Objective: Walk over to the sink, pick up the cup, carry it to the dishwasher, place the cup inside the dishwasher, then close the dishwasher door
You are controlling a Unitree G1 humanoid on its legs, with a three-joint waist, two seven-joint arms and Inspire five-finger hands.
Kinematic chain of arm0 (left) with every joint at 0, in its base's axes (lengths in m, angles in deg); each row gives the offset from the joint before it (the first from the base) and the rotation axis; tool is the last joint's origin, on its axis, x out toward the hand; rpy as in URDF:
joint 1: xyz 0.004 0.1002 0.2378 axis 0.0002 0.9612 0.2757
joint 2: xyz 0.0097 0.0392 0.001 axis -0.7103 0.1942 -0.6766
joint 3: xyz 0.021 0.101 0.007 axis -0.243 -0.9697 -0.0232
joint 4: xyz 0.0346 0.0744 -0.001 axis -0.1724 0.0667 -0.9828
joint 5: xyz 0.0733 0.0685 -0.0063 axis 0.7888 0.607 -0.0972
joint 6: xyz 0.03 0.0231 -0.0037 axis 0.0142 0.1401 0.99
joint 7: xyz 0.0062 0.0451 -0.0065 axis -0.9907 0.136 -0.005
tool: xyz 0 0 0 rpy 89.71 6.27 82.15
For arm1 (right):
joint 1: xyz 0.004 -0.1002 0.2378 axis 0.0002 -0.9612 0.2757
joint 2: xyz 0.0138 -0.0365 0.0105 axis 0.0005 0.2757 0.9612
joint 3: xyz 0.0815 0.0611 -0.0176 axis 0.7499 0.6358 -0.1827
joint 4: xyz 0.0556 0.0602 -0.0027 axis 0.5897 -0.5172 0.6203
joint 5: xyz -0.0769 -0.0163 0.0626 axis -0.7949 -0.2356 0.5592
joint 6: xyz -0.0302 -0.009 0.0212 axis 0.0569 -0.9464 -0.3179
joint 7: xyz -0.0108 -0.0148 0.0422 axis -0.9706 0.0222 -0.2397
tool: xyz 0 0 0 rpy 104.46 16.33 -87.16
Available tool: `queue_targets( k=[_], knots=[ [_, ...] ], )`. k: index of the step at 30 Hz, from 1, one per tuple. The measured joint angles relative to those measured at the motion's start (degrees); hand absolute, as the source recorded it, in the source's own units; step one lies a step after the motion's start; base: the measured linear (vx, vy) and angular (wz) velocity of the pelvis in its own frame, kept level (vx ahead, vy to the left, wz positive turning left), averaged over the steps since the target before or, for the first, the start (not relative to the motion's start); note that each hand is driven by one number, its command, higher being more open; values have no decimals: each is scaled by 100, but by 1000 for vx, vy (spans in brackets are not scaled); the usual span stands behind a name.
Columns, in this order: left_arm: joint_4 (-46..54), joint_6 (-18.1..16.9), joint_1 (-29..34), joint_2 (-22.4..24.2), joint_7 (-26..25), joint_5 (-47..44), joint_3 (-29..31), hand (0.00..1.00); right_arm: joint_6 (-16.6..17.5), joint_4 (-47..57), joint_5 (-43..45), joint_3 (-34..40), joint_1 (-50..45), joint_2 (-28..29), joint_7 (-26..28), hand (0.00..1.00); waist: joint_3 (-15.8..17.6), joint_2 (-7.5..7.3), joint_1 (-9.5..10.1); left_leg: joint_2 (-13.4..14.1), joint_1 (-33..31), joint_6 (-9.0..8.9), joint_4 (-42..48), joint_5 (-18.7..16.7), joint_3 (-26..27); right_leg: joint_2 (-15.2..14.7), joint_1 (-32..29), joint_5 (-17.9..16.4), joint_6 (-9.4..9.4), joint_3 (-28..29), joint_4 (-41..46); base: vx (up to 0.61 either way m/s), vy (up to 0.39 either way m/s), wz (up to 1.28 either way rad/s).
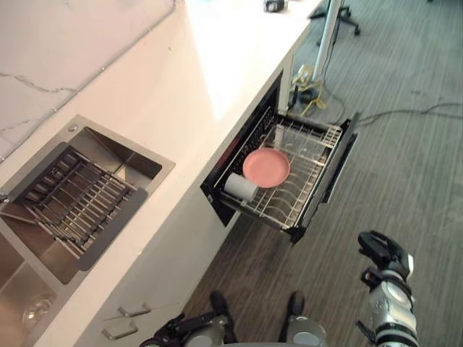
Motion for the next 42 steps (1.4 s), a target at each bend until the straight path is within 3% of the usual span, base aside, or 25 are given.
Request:
queue_targets(
  k=[5, 9, 16, 21, 24, 28, 31, 32, 33, 38, 42],
  knots=[
    [13, 52, -344, 143, 153, -420, -205, 100, 3, -287, -270, -466, 1384, -1126, 28, 0, 579, 570, 140, -142, -385, 172, 7, 138, -42, -229, -539, 25, 21, 17, 411, 12, 56, 8],
    [38, 61, -412, 197, 300, -723, -285, 100, 50, -476, -568, -657, 1922, -1748, 23, 0, 841, 819, 232, -322, -513, 208, 7, 170, -240, -556, -804, -281, 104, -85, 1049, 21, 52, 30],
    [34, 213, -343, 200, 416, -1028, -366, 100, 75, -509, -934, -724, 1921, -2096, 23, 0, 863, 880, 89, -799, -487, 229, 2, 171, -721, -1317, -915, -876, 307, -365, 2143, 36, 51, 44],
    [44, 255, -179, 321, 489, -1113, -371, 100, -17, -616, -1376, -822, 1921, -2496, -116, 0, 849, 1046, 52, -1362, -301, 279, -24, 174, -1580, -2206, -315, -1412, 544, -1227, 3007, -22, 52, 99],
    [71, 258, -49, 356, 575, -1107, -342, 100, -124, -692, -1522, -1181, 2229, -2670, -121, 0, 783, 1131, 69, -1582, -251, 330, -23, 245, -1761, -2612, 21, -1591, 635, -1695, 3359, 7, 25, 80],
    [83, 377, 28, 500, 735, -1118, -299, 100, -363, -1269, -1551, -1568, 3100, -2874, 71, 0, 646, 1299, 285, -1788, -241, 605, 2, 478, -2054, -2869, 275, -1667, 713, -2043, 3606, 37, -23, 55],
    [115, 354, 39, 511, 848, -1116, -300, 100, -734, -1685, -1040, -1658, 3623, -2852, 183, 0, 635, 1312, 435, -1786, -229, 628, 5, 511, -2250, -2836, 464, -1694, 684, -2208, 3649, 34, -100, 36],
    [122, 322, 60, 510, 863, -1117, -296, 100, -784, -1759, -894, -1637, 3653, -2896, 180, 100, 648, 1291, 438, -1781, -223, 629, 5, 513, -2281, -2818, 485, -1697, 678, -2206, 3647, 10, -106, 22],
    [142, 252, 95, 493, 903, -1125, -265, 100, -818, -1801, -633, -1674, 3657, -2947, 317, 100, 686, 1226, 418, -1763, -214, 629, 4, 513, -2284, -2783, 496, -1701, 671, -2188, 3628, -15, -91, 1],
    [185, -134, 105, 483, 1090, -1131, -504, 100, -888, -1885, -582, -1685, 3788, -2760, 331, 100, 723, 1176, 443, -1602, -253, 593, -29, 535, -2261, -2534, 479, -1711, 656, -2140, 3433, -64, -75, -7],
    [220, -323, 101, 340, 1224, -1494, -602, 100, -851, -1923, -498, -1653, 3797, -2450, 639, 100, 855, 929, 570, -1254, -342, 507, -32, 475, -2057, -2089, 277, -1679, 505, -1924, 3110, -97, -72, -32]
  ],
)
